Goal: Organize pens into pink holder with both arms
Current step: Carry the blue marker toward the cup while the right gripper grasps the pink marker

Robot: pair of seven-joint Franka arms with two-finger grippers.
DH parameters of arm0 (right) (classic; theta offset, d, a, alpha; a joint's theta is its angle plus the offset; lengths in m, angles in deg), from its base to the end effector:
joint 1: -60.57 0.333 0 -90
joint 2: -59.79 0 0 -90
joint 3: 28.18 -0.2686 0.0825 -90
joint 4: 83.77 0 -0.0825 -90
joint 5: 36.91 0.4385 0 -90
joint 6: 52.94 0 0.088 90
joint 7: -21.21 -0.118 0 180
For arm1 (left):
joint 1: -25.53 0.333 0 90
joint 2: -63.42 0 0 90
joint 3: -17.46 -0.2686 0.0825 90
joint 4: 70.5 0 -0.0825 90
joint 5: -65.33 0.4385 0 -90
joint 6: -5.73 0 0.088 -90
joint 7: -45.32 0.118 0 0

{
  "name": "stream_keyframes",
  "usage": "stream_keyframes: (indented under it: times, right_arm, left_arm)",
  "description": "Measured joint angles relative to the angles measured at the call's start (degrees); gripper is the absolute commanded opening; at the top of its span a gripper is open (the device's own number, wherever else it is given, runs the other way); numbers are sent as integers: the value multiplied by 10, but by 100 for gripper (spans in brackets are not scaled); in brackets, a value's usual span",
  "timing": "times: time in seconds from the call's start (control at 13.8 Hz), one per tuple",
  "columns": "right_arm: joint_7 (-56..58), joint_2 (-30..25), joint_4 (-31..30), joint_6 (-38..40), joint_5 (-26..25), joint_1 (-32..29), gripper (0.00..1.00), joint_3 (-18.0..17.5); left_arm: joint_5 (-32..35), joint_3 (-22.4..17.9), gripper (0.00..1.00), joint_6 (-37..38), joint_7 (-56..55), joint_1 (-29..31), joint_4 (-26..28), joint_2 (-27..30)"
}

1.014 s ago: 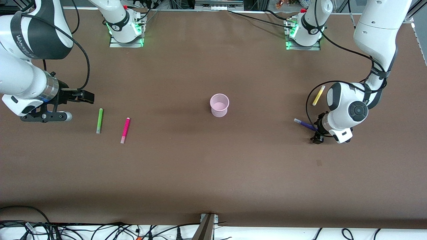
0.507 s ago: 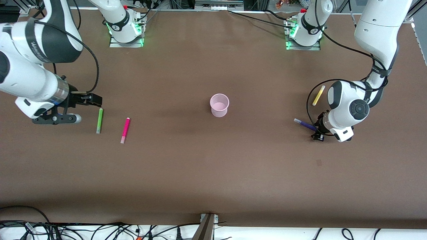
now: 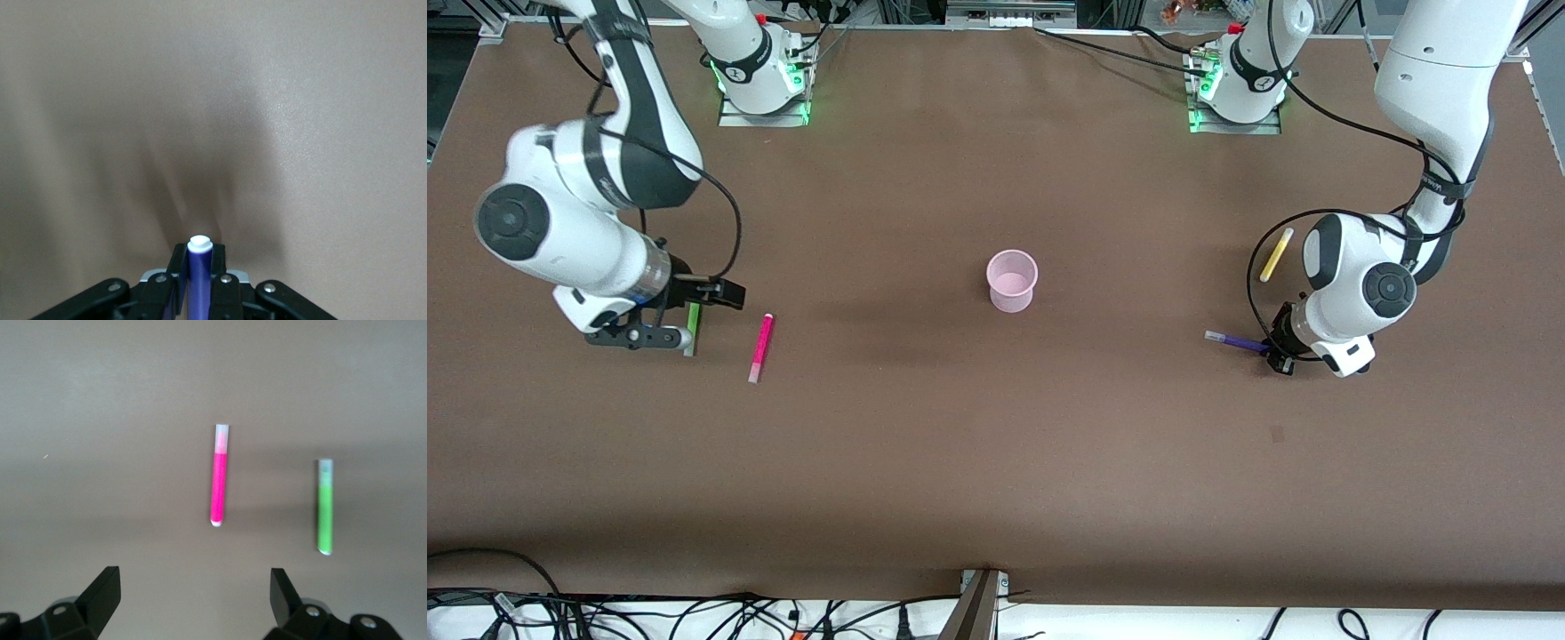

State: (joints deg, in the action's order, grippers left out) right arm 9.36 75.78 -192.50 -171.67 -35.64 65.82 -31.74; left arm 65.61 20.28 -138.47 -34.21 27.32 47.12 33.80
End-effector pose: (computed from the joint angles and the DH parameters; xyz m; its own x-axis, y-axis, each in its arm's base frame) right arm 0.6283 0.0985 0.2604 0.9919 -0.0651 -0.1091 -0.0669 -0.9977 -0.0132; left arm 0.5928 -0.0130 0.0795 0.1968 0.9800 -0.0308 0.9790 -0.1982 -0.0476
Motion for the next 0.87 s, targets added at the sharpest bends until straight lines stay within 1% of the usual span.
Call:
stream_keyframes:
  times: [0.07,0.22,0.36,0.43,0.58,0.72,0.87]
  right_arm:
    - [-6,13,-18,-33,0,3,98,0]
    - [-12,31,-57,-93,0,6,90,0]
    - [-13,37,-90,-134,0,7,81,0]
    - [-14,39,-99,-145,0,7,76,0]
    - [-14,49,-109,-167,0,7,75,0]
    - [-15,66,-115,-192,0,7,75,1]
    - [-15,81,-122,-215,0,6,70,1]
  left_arm:
    - [0,0,0,-3,-1,0,0,2]
    - [0,1,0,-7,-3,0,-3,18]
    - [0,15,0,0,-5,-5,-9,57]
    - [0,31,0,21,-7,-8,-15,82]
    - [0,69,0,92,-14,-17,-40,129]
    - [8,108,0,172,-26,-25,-86,154]
    - [65,148,0,209,-73,-40,-121,159]
